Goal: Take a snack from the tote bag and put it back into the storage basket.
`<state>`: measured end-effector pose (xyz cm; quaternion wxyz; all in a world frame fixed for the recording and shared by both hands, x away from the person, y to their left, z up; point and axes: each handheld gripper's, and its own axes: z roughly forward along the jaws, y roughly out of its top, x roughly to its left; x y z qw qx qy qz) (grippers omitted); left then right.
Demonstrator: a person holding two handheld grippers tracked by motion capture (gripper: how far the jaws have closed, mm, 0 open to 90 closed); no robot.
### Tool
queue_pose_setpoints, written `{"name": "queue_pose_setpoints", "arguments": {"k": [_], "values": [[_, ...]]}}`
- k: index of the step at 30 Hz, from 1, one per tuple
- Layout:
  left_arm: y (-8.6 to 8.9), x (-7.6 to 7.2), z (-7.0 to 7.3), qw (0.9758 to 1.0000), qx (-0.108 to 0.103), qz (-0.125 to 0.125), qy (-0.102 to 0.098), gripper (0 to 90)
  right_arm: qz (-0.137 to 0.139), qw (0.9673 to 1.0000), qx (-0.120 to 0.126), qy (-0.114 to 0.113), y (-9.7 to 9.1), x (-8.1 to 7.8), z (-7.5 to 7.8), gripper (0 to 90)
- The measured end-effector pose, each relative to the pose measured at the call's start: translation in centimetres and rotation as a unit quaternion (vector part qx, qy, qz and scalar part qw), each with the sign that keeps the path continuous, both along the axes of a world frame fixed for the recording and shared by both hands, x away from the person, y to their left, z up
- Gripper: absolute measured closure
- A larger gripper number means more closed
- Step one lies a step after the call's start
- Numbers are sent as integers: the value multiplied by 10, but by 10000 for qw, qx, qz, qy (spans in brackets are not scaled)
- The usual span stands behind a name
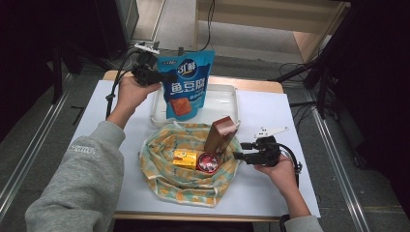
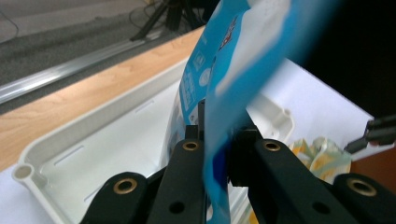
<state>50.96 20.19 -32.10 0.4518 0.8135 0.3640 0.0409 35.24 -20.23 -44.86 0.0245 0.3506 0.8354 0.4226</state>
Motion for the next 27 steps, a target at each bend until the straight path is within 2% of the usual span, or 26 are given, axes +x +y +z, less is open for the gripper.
{"name": "queue_pose_setpoints", "arguments": {"k": [4,7,11,15,18,19,22,27], "values": [[1,-7,-5,9999,-105,-31,-7,856,-3,10000,-12,-7,0,0,0,447],[0,-14,-7,9999,-34,-98,-27,831,6,10000,-16,-10,1,0,0,447],[0,-18,-9,9999,51,-86,-39,745,-5,10000,-23,-10,1,0,0,447],[3,-23,-12,10000,55,-19,1,629,4,10000,-22,-8,0,0,0,448],[7,-27,-15,10000,66,70,3,578,1,10000,-24,-4,0,0,0,447],[9,-28,-16,9999,33,95,23,567,0,10000,-25,-4,0,0,0,447],[14,-32,-17,9998,105,165,-5,549,0,10000,-24,-10,1,0,0,447],[21,-38,-23,9998,113,170,40,540,12,10000,-47,-18,1,1,-1,447]]}}
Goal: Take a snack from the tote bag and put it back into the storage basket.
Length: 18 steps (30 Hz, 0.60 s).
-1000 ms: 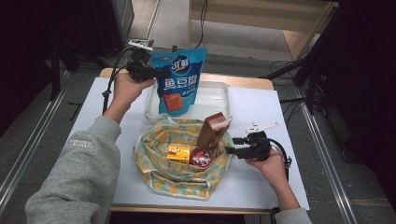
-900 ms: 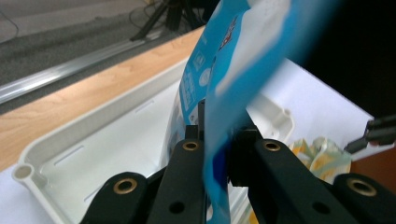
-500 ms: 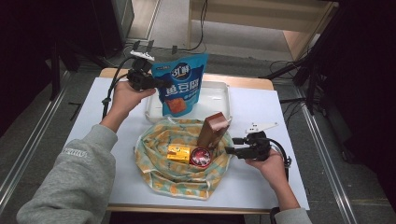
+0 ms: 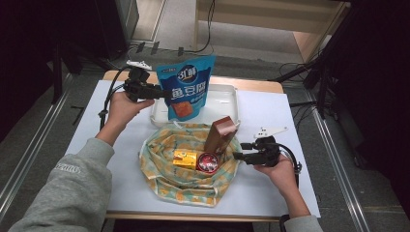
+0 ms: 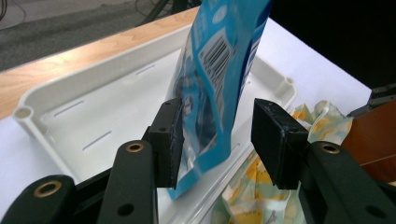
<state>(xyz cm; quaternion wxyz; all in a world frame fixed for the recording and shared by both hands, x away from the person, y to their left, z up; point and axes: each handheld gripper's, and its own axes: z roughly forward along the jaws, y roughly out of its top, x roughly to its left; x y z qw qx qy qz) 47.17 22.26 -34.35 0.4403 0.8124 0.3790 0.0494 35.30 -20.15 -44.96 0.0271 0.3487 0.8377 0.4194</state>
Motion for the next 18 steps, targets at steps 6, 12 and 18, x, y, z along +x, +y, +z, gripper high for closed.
{"name": "queue_pose_setpoints", "arguments": {"k": [6,12,18], "values": [[4,-5,-14,9999,62,30,151,563,13,10000,-22,24,1,-1,0,447],[5,-8,-26,9997,12,43,223,621,31,10000,-29,-22,2,-2,0,447],[0,-7,-37,9994,109,66,319,683,23,10000,-21,-16,2,-1,0,447]]}}
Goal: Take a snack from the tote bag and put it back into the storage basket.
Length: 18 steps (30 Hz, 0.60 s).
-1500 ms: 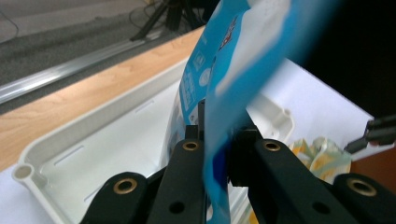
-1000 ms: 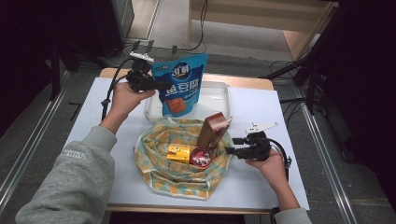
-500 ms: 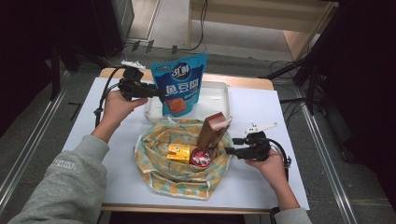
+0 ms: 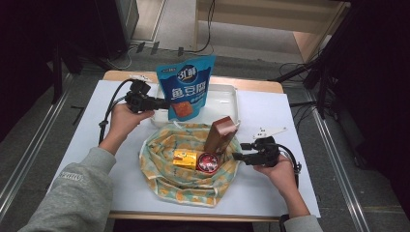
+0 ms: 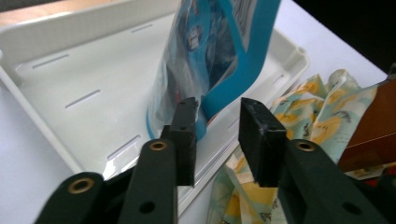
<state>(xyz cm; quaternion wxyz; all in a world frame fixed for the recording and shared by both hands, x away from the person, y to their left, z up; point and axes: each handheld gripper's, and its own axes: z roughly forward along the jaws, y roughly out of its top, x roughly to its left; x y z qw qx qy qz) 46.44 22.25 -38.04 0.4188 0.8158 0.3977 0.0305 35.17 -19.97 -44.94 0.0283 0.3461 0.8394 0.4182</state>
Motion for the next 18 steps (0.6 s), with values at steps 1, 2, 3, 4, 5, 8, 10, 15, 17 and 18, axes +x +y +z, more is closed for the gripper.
{"name": "queue_pose_setpoints", "arguments": {"k": [1,2,3,4,5,8,10,15,17,18], "values": [[0,0,-1,10000,-1,22,-10,703,0,10000,0,2,0,0,0,447],[0,-1,-2,9999,50,105,-88,736,0,10000,-5,3,0,0,0,447],[0,-2,-3,9997,10,157,-170,798,5,10000,-7,0,0,0,0,447],[0,-2,-3,9997,10,157,-170,825,5,10000,-7,0,0,0,0,447],[0,-2,-4,9997,10,162,-193,825,1,10000,-4,5,0,0,0,447],[1,-1,-6,9998,-63,162,-138,849,6,10000,-1,-2,0,0,0,447],[1,-1,-6,9997,-84,185,-104,851,-2,10000,6,10,0,0,0,447],[-2,0,-7,9996,-80,236,-105,869,3,10000,-1,1,0,0,0,447],[-4,0,-7,9996,-75,227,-121,887,-10,10000,6,11,0,0,0,447],[-4,0,-8,9996,-106,236,-114,894,-10,10000,9,9,0,0,0,447]]}}
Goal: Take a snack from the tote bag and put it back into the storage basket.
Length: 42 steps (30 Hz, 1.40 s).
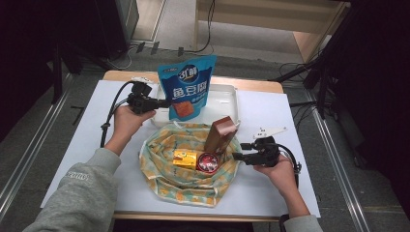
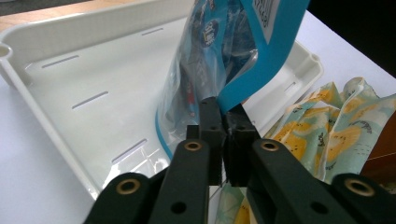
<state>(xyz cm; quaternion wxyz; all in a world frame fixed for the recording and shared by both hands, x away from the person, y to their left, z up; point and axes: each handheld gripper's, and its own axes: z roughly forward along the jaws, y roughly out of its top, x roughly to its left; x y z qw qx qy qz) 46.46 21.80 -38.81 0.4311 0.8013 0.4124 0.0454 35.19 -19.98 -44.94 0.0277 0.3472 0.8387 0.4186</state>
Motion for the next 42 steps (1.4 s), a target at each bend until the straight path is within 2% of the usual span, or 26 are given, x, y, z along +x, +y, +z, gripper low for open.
{"name": "queue_pose_setpoints", "arguments": {"k": [7,12,18,20,24,31,37,42], "values": [[-9,6,-2,9999,-75,113,13,900,3,10000,-3,-16,0,0,0,447],[-15,12,-1,9999,-31,116,-18,900,7,10000,11,-20,-1,0,0,447],[-19,20,-4,9996,-207,166,-35,900,-4,10000,23,-7,-1,0,1,447],[-18,24,-5,9994,-306,166,37,900,6,10000,21,-22,-1,0,1,448],[-21,31,-1,9997,-171,153,79,900,7,10000,31,-13,-1,0,1,448],[-21,43,0,9996,-162,232,89,900,-10,10000,41,-5,-2,0,1,449],[-17,53,-4,9989,-360,290,94,900,-16,10000,58,-17,-2,-1,1,449],[-18,60,-1,9993,-197,301,67,900,-33,10000,45,-13,-3,-2,1,451]]}}
